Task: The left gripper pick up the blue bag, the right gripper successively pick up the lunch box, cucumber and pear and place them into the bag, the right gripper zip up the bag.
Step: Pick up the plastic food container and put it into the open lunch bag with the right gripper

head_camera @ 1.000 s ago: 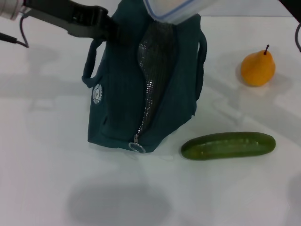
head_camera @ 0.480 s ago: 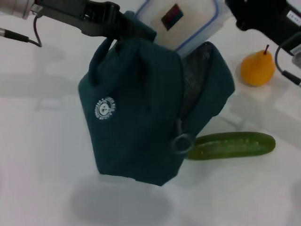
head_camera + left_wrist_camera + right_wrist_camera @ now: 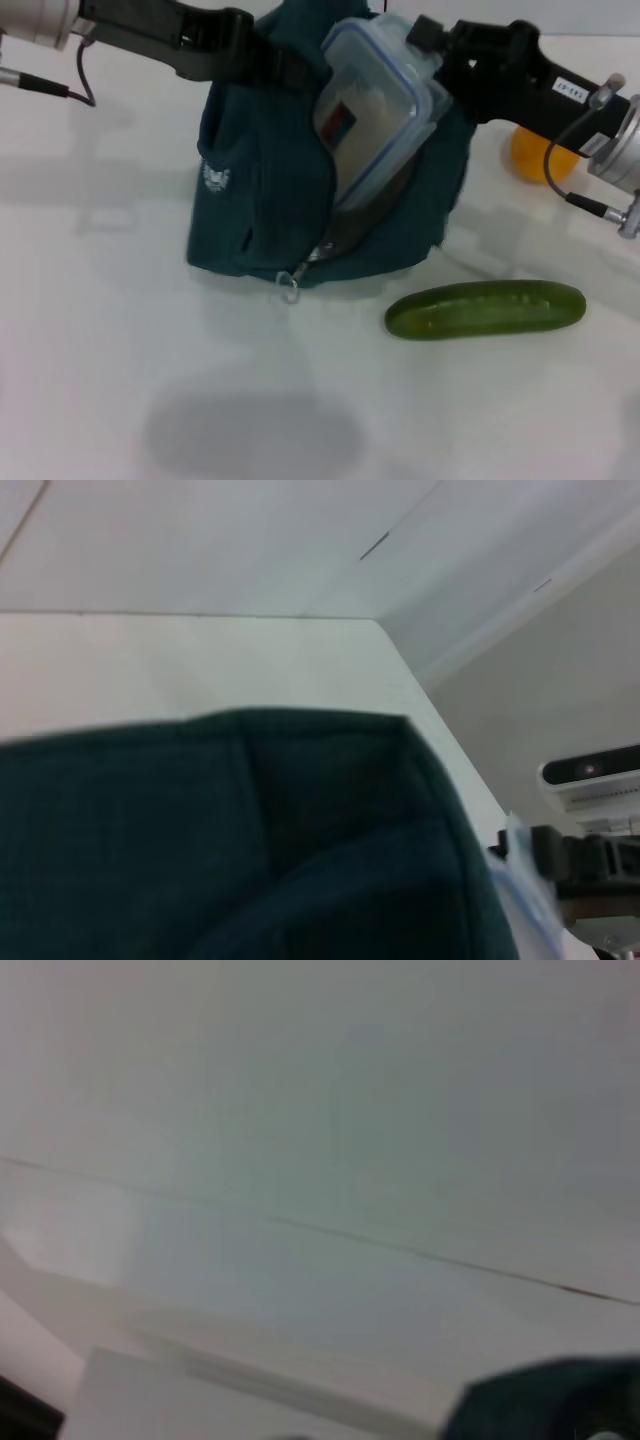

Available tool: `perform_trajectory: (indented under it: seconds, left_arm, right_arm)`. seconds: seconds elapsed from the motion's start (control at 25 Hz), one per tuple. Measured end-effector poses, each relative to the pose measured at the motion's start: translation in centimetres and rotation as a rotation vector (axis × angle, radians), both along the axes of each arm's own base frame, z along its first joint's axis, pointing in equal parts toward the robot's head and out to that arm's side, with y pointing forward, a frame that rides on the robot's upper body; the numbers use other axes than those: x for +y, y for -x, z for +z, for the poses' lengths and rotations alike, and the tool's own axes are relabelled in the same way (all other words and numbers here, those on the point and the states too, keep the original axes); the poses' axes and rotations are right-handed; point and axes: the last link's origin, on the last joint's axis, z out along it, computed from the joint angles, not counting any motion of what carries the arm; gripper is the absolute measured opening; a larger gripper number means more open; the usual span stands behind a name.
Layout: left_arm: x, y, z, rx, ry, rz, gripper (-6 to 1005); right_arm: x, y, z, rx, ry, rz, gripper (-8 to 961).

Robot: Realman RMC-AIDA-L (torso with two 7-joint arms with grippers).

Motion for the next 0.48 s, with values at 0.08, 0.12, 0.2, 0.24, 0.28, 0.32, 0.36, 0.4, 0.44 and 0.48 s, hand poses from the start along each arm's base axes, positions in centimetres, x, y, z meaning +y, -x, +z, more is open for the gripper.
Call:
perform_trajectory:
  seconds: [0.08, 0.12, 0.2, 0.24, 0.28, 0.32, 0.36, 0.4, 0.44, 0.48]
  left_arm:
    - [0.0, 0.3, -0.3, -0.005, 0.006, 0.002, 45]
    - [0.1, 0.4, -0.5, -0.008, 0.010, 0.003, 45]
    - [0.1, 0.6, -0.6, -0.012, 0.012, 0.003, 45]
    - [0.1, 0.6, -0.7, -0.013, 0.012, 0.004, 45]
    - [0.1, 0.7, -0.8, -0.014, 0.012, 0.005, 45]
    - [0.1, 0.8, -0.9, -0.015, 0.013, 0.006, 45]
    - [0.1, 0.9, -1.0, -0.016, 0.015, 0.006, 45]
    - [0.1, 1.0, -1.0, -0.018, 0.016, 0.008, 45]
    - [0.2, 1.0, -1.1, -0.019, 0.016, 0.009, 45]
    - [0.2, 1.1, -1.1, -0.019, 0.015, 0.009, 45]
  right_arm:
    - [0.1, 0.0, -0.3, -0.028, 0.002, 0.005, 62]
    - [0.1, 0.0, -0.5, -0.042, 0.006, 0.006, 62]
    - [0.3, 0.0, -0.9, -0.073, 0.013, 0.003, 62]
    - [0.3, 0.0, -1.0, -0.085, 0.017, 0.000, 61]
    - [0.4, -0.1, -1.2, -0.097, 0.019, -0.005, 61]
    - [0.5, -0.1, -1.3, -0.107, 0.021, -0.010, 61]
    - [0.6, -0.2, -1.4, -0.113, 0.021, -0.016, 61]
    - [0.6, -0.2, -1.4, -0.116, 0.020, -0.020, 60]
    - [0.7, -0.2, -1.4, -0.118, 0.019, -0.022, 59]
    - [0.7, -0.3, -1.5, -0.119, 0.018, -0.023, 58]
